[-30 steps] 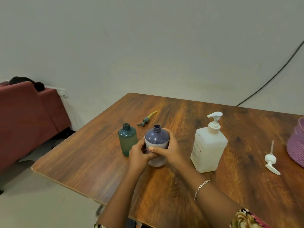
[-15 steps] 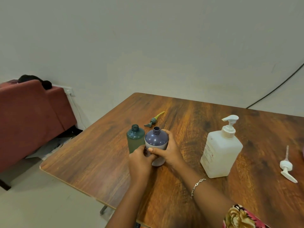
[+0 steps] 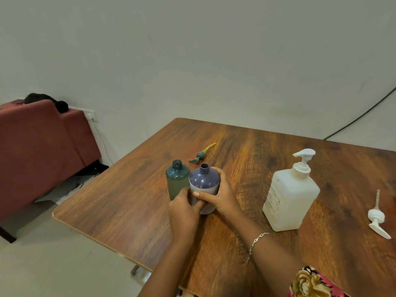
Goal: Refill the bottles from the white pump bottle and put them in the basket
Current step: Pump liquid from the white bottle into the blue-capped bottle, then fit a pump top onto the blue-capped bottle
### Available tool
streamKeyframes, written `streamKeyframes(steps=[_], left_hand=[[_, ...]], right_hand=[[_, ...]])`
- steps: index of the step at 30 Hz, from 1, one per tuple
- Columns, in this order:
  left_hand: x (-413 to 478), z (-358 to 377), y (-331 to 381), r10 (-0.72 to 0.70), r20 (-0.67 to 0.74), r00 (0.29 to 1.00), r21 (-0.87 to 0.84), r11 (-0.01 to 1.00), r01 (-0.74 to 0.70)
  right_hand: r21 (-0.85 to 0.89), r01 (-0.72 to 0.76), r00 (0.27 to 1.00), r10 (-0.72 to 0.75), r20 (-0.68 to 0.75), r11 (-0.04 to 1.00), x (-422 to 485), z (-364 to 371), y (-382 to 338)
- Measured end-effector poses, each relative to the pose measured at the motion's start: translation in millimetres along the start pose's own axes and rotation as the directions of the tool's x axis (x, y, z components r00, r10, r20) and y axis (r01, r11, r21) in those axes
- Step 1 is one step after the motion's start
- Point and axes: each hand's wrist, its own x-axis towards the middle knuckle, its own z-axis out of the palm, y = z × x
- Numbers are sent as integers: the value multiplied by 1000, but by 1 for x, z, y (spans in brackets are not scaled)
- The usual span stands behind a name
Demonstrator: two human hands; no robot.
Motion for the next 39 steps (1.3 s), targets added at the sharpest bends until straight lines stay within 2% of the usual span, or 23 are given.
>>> streamKeyframes(steps=[3, 5, 9, 12, 16, 20, 26, 30, 33, 39], left_hand=[[-4, 3, 1, 54, -7, 999, 40, 998, -53], [-10, 5, 2, 82, -23, 996, 123, 989, -79], [-21, 9, 10, 221, -174, 960, 272, 947, -169], [-30, 13, 16, 350, -217, 911, 305, 911, -278], [-49, 19, 27, 451, -208, 868, 289, 876, -385], [-67, 28, 37, 497, -135, 857, 242, 856, -457], [-89, 53, 52, 558, 41, 829, 82, 825, -559], [-100, 68, 73, 588, 67, 806, 19, 807, -590], [-113, 79, 88, 604, 100, 791, -27, 796, -605], [-142, 113, 120, 588, 266, 764, -89, 804, -588]], right_hand=[[-63, 28, 1000, -28, -7, 998, -3, 0, 1], [-147, 58, 997, -64, -36, 987, -9, 0, 1], [-297, 165, 978, -194, -72, 940, -21, -7, -5], [-388, 240, 961, -275, -36, 890, -37, -17, -10], [-493, 303, 933, -360, -23, 816, -60, -34, -15], [-547, 299, 923, -382, -42, 782, -82, -51, -19], [-580, 280, 906, -410, -104, 765, -112, -82, -13], [-626, 284, 887, -448, -117, 726, -128, -104, -22], [-659, 234, 896, -422, -139, 715, -142, -124, -26], [-682, 141, 887, -398, -235, 718, -170, -176, -16]])
